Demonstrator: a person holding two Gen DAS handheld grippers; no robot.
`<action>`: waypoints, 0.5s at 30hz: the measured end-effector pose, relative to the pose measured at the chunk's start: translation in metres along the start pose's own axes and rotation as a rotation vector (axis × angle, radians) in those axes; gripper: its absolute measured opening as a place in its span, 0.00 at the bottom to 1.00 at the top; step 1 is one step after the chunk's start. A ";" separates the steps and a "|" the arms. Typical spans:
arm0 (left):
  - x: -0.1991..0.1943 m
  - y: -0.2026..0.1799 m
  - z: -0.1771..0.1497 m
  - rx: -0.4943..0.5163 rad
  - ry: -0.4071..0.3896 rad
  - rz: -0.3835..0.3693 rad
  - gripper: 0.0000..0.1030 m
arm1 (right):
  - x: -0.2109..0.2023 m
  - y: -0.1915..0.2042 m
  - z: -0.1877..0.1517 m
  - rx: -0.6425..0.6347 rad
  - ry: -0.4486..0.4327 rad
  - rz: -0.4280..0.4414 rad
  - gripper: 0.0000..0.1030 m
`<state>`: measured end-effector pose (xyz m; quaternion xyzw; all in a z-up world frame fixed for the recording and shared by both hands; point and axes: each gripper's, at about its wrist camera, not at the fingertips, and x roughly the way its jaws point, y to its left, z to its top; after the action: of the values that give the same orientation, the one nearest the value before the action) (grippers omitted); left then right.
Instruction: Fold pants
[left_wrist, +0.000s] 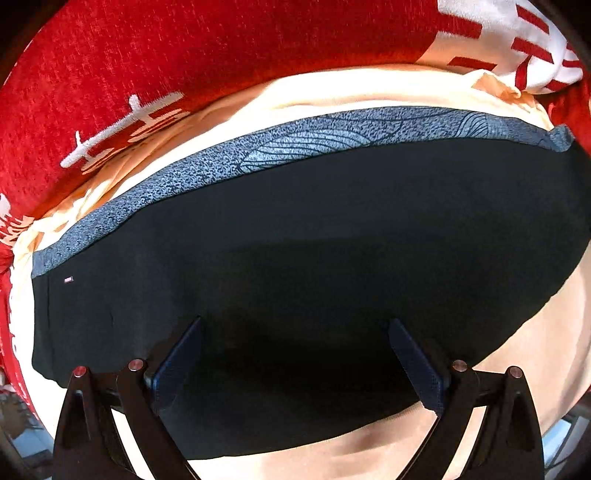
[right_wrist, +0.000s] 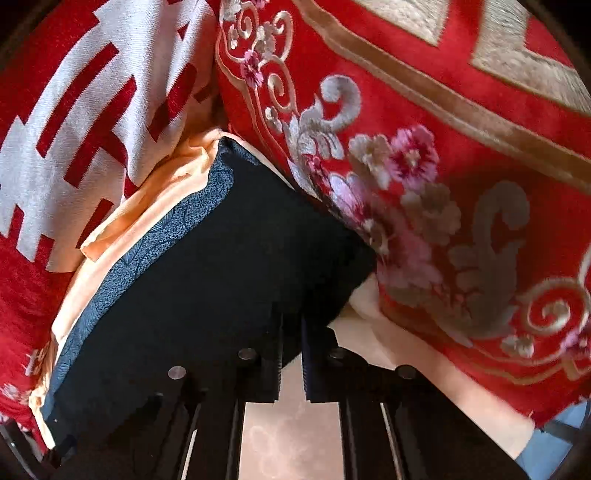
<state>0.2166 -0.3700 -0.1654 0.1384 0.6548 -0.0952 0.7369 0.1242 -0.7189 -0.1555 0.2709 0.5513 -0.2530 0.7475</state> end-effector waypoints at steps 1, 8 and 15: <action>0.003 -0.010 -0.001 -0.004 0.002 0.001 0.98 | 0.001 -0.002 -0.001 -0.003 0.007 0.001 0.07; -0.004 -0.032 0.002 0.046 0.012 0.046 0.99 | -0.002 -0.002 -0.007 -0.065 0.029 -0.033 0.08; -0.023 -0.062 0.018 0.005 -0.038 -0.015 0.99 | -0.034 0.040 -0.034 -0.186 0.074 0.137 0.13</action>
<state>0.2106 -0.4353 -0.1459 0.1335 0.6415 -0.1050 0.7481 0.1187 -0.6643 -0.1264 0.2466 0.5796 -0.1389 0.7642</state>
